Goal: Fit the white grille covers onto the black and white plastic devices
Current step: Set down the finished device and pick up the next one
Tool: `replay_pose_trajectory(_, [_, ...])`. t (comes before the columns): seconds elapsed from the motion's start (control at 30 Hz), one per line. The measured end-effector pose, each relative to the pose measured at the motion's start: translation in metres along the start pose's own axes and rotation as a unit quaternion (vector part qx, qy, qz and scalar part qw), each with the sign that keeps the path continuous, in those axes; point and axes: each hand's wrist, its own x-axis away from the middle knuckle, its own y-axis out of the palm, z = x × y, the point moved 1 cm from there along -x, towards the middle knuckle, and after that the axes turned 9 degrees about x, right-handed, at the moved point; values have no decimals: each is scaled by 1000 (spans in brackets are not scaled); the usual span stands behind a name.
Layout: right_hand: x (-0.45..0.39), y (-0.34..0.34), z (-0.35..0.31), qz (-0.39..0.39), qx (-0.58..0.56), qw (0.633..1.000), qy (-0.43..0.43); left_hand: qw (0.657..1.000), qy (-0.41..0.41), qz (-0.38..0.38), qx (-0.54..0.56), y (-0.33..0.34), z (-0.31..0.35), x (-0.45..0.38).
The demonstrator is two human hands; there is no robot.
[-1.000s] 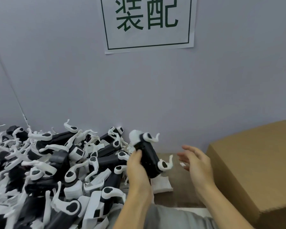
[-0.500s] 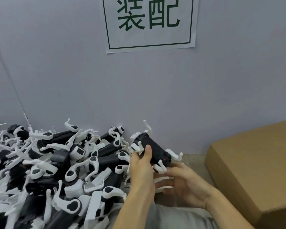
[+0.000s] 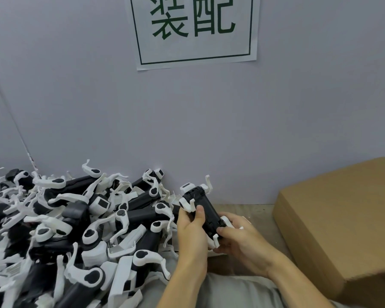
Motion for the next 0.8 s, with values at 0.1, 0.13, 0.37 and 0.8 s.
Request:
replay_pose_trajectory(0.1, [-3, -2, 4, 5, -6, 1000, 14, 1000, -3, 12, 9, -1, -1, -1])
replay_pose_trajectory(0.13, [-3, -2, 6, 4, -6, 1000, 18, 1000, -4, 15, 11, -1, -1, -2])
replay_pose_trajectory(0.37, [-4, 0, 11, 10, -28, 999, 32, 1000, 9, 12, -10, -2, -3, -2])
replay_pose_trajectory(0.8, [0, 3, 4, 5, -36, 999, 28, 1000, 4, 12, -4, -4, -4, -4])
